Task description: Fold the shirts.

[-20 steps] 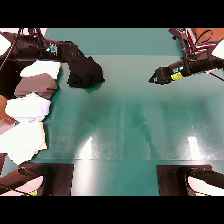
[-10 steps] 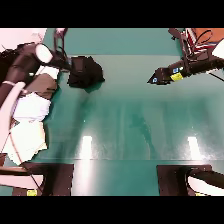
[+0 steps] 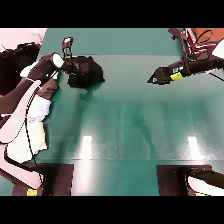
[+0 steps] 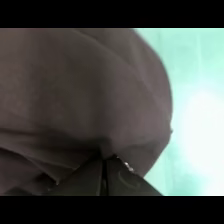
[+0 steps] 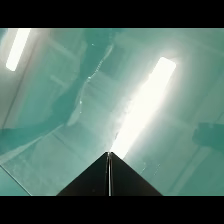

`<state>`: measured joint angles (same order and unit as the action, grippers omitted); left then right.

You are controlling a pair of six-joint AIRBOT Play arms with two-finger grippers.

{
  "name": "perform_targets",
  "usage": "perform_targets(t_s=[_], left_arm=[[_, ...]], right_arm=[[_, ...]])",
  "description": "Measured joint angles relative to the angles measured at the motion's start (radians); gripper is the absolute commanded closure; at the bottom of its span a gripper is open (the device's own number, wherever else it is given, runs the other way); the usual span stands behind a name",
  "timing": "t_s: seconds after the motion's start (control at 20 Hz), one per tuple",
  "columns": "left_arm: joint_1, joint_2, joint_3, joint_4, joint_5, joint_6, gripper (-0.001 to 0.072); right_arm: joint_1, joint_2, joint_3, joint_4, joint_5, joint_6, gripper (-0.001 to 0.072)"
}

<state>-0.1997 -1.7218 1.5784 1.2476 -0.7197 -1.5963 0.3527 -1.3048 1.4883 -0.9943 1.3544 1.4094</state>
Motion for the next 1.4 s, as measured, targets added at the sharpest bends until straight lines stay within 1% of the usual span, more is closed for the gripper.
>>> perform_targets(t_s=[0.15, 0.25, 0.45, 0.6, 0.75, 0.85, 0.95, 1.0, 1.05, 1.1, 1.25, 1.3, 1.4], left_arm=[[0.001, 0.018, 0.099, 0.005, -0.053, 0.002, 0.0689], [0.001, 0.069, 0.194, 0.013, -0.084, 0.019, 0.0689], [0.001, 0.263, 0.373, 0.023, -0.129, 0.095, 0.0689], [-0.024, 0.410, 0.427, 0.033, -0.181, 0.145, 0.0689], [-0.105, 0.488, 0.432, 0.035, -0.278, 0.171, 0.0689], [-0.190, 0.508, 0.384, 0.039, -0.328, 0.179, 0.0687], [-0.284, 0.510, 0.301, 0.037, -0.345, 0.184, 0.0682], [-0.332, 0.504, 0.248, 0.034, -0.348, 0.185, 0.0462], [-0.373, 0.494, 0.200, 0.023, -0.342, 0.187, 0.0135], [-0.411, 0.481, 0.153, 0.014, -0.332, 0.188, 0.0098], [-0.462, 0.445, 0.068, 0.008, -0.310, 0.188, 0.0097], [-0.455, 0.441, 0.053, 0.018, -0.306, 0.188, 0.0097], [-0.397, 0.439, 0.034, 0.039, -0.325, 0.180, 0.0098]], right_arm=[[-0.004, 0.000, 0.031, 0.000, 0.002, 0.000, 0.0698], [-0.014, 0.000, 0.095, -0.001, 0.005, 0.000, 0.0698], [-0.049, 0.021, 0.280, -0.001, -0.010, 0.000, 0.0698], [-0.091, 0.048, 0.399, -0.002, -0.044, 0.000, 0.0698], [-0.124, 0.077, 0.461, -0.002, -0.064, 0.000, 0.0698], [-0.133, 0.092, 0.478, -0.002, -0.066, 0.000, 0.0698], [-0.140, 0.104, 0.488, -0.002, -0.064, 0.000, 0.0698], [-0.141, 0.108, 0.490, -0.002, -0.060, 0.000, 0.0698], [-0.142, 0.111, 0.492, -0.001, -0.053, 0.000, 0.0698], [-0.142, 0.112, 0.494, -0.001, -0.047, 0.001, 0.0698], [-0.144, 0.116, 0.496, 0.000, -0.026, 0.004, 0.0698], [-0.144, 0.116, 0.497, 0.000, -0.018, 0.005, 0.0698], [-0.144, 0.117, 0.497, 0.000, -0.002, 0.006, 0.0698]])
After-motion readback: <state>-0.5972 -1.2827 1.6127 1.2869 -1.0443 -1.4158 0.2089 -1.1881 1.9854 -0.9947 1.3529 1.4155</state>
